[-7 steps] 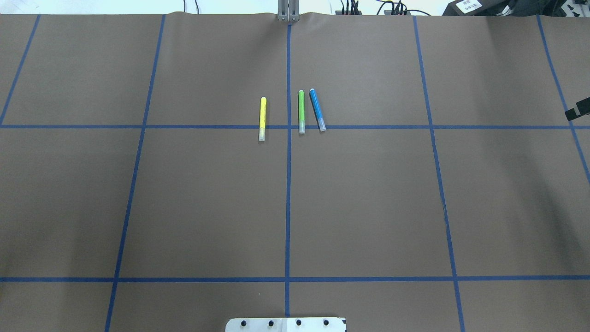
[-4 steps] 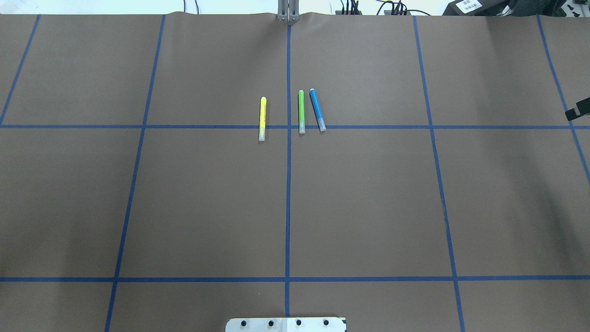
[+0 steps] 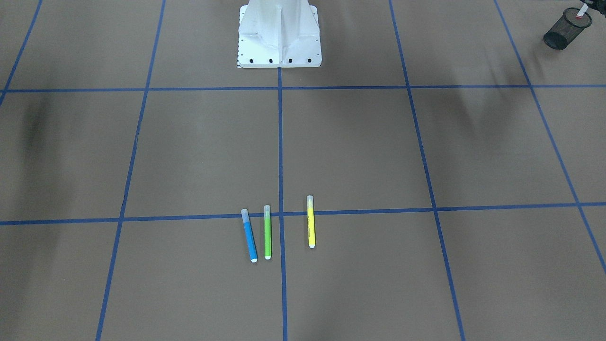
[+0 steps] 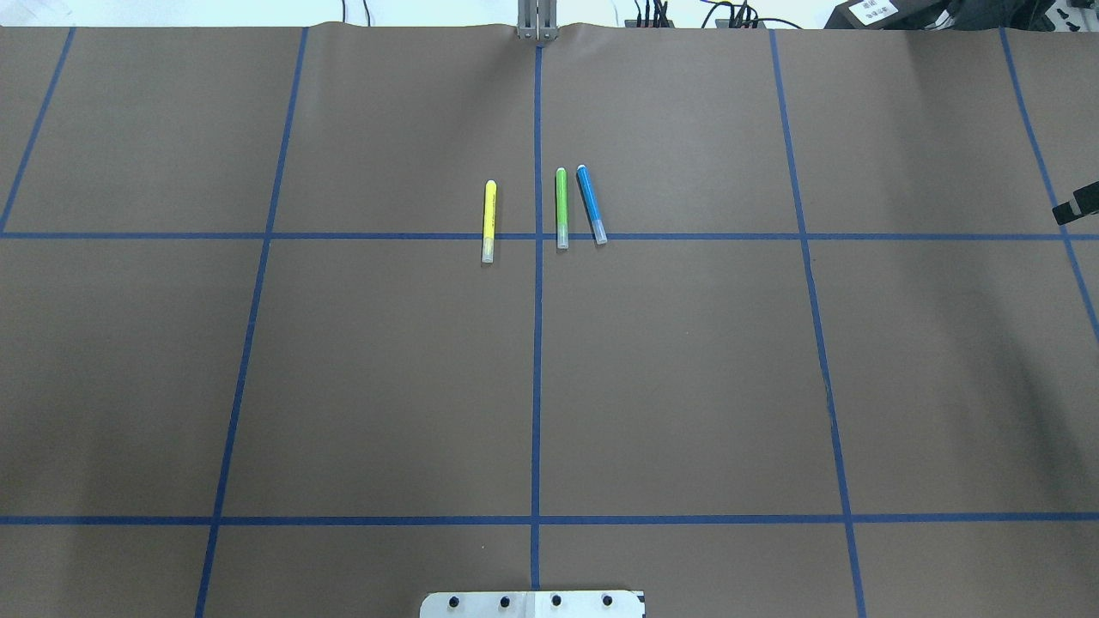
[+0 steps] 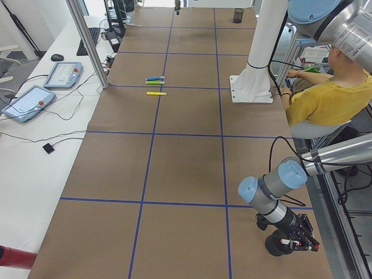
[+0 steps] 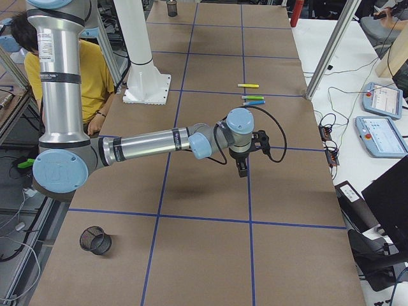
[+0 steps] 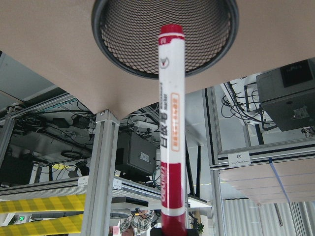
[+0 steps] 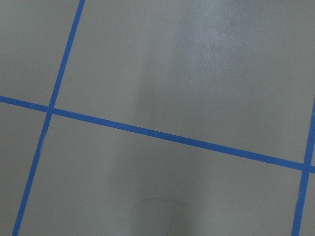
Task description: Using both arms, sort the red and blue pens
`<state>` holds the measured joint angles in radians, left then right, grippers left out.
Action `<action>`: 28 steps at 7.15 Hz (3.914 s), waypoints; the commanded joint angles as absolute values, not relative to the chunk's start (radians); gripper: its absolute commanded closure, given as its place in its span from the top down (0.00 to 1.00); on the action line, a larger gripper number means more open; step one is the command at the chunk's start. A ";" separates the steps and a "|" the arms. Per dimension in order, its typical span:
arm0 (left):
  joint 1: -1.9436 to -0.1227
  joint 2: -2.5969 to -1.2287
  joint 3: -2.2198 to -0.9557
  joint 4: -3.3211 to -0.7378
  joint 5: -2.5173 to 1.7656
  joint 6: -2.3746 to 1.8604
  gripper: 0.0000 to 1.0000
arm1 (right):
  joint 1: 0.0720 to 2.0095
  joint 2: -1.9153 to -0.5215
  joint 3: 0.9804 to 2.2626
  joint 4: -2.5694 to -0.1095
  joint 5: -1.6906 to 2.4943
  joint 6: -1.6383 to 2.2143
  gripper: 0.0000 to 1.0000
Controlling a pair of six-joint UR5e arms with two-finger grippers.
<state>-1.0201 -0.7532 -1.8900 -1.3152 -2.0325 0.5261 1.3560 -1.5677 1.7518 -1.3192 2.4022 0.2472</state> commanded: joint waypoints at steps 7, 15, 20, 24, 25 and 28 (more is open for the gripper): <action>-1.020 -0.759 -1.867 -1.355 -2.094 0.541 1.00 | 1.356 -1.568 1.752 -1.319 2.402 0.248 0.99; -1.441 -0.865 -2.077 -1.342 -2.129 0.600 1.00 | 1.356 -1.575 1.750 -1.321 2.402 0.253 0.99; -1.701 -1.076 -2.082 -1.356 -2.311 0.258 1.00 | 1.330 -1.545 1.752 -1.321 2.402 0.262 0.99; -1.695 -1.273 -2.044 -1.394 -2.375 -0.020 1.00 | 1.174 -1.344 1.747 -1.324 2.390 0.629 0.99; -1.695 -1.278 -2.040 -1.396 -2.376 -0.014 1.00 | 1.122 -1.280 1.741 -1.333 2.373 0.723 0.99; -1.686 -1.278 -2.039 -1.396 -2.387 -0.011 1.00 | 0.919 -1.064 1.642 -1.336 2.200 0.931 0.99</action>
<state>-1.6886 -1.2770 -2.0403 -1.3957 -2.3808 -0.0121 0.9942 -1.1589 1.6987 -1.3351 2.2636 0.8722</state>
